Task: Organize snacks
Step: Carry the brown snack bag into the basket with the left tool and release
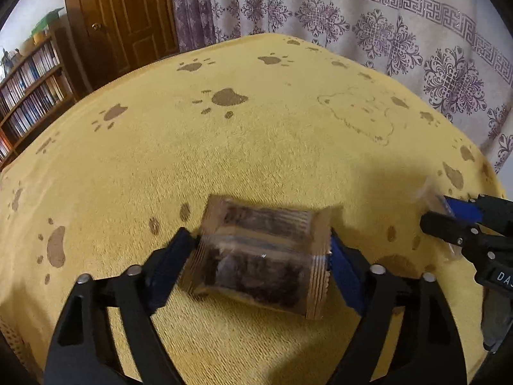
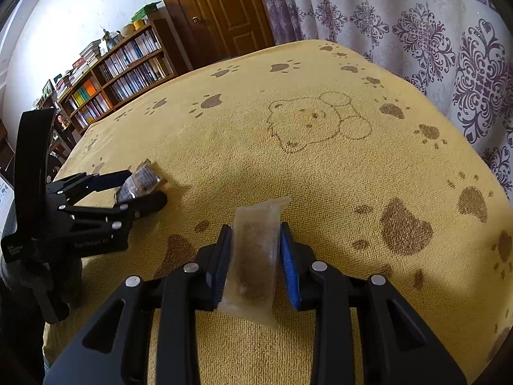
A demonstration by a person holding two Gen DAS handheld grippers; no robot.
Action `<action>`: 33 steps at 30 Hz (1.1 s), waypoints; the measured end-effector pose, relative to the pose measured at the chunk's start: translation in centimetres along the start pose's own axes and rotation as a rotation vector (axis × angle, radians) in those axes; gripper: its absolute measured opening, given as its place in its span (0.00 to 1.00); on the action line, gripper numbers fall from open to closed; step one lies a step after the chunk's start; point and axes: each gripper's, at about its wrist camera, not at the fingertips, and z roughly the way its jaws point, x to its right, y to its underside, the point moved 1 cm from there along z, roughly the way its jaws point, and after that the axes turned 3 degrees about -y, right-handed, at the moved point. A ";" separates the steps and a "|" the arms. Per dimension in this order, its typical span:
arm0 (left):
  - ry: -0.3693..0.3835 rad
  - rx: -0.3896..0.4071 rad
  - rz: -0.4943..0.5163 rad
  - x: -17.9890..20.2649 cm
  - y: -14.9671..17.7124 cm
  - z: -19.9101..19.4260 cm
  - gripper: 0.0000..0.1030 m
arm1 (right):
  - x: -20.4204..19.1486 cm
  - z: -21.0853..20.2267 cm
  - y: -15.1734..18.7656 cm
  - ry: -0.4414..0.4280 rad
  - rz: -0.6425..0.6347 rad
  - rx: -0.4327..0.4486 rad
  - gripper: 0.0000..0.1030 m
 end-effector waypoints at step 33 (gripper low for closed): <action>-0.134 0.259 -0.193 -3.5 4.1 -13.4 0.57 | -0.4 -0.5 0.0 -0.045 -0.024 0.011 0.27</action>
